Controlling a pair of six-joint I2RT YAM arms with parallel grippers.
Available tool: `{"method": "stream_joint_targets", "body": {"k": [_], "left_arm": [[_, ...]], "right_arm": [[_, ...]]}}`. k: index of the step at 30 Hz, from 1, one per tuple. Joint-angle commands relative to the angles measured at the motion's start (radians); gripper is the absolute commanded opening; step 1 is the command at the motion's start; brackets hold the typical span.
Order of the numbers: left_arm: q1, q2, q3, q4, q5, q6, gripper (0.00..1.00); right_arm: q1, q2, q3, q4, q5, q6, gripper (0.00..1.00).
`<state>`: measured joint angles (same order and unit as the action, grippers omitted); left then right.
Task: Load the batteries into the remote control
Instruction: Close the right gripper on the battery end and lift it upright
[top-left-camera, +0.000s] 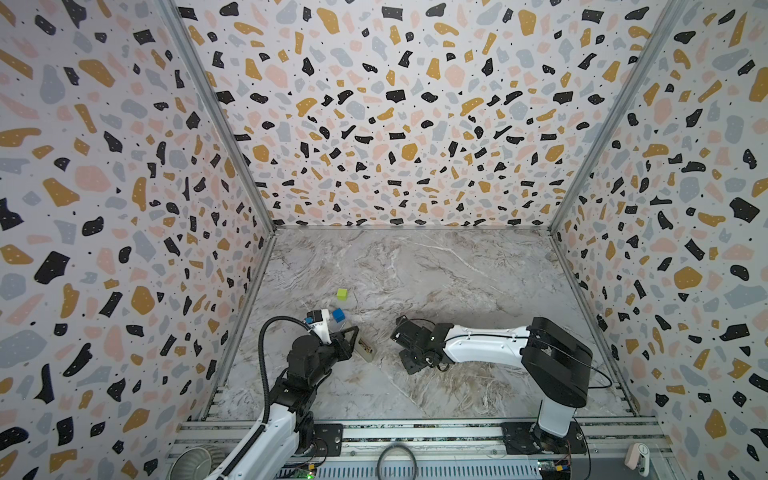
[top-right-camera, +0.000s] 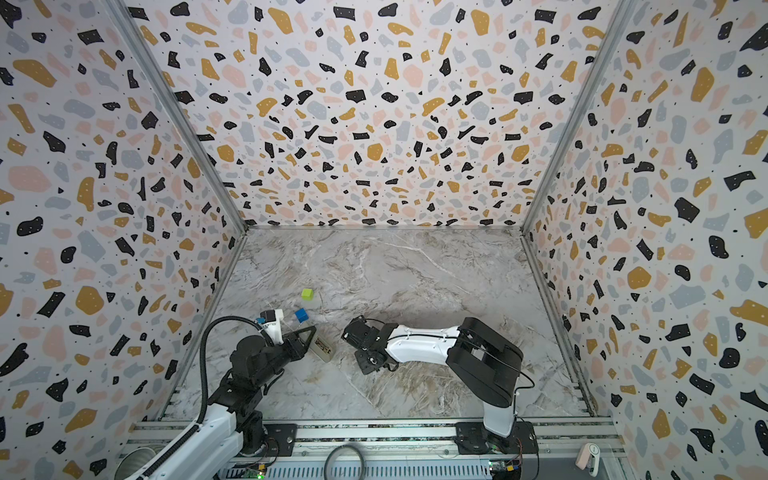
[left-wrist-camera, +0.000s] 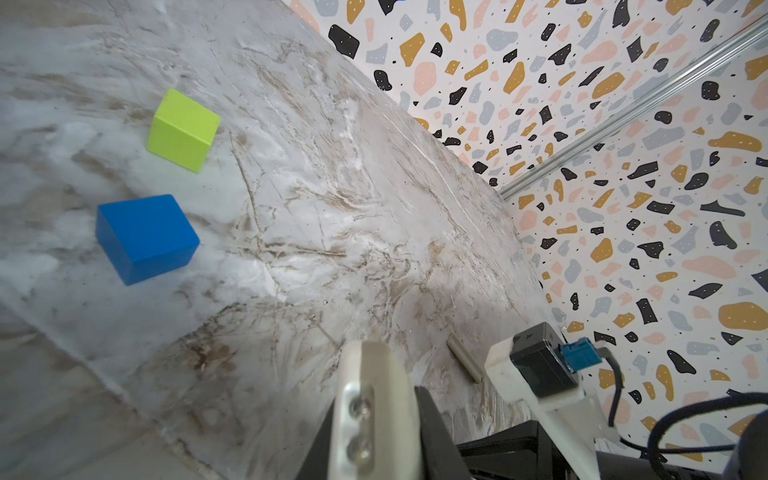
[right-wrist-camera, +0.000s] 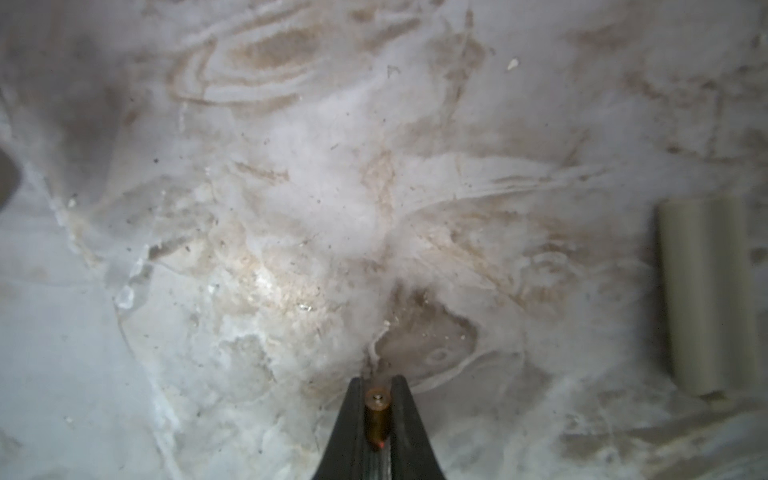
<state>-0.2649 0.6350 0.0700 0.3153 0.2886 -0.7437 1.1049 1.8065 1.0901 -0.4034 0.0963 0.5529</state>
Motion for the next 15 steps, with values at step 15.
{"method": "stream_joint_targets", "body": {"k": [15], "left_arm": [[-0.081,0.088,0.019,0.176,0.176,-0.043,0.00]], "right_arm": [[-0.036,-0.049,-0.044,-0.060,-0.150,-0.284,0.11]]}}
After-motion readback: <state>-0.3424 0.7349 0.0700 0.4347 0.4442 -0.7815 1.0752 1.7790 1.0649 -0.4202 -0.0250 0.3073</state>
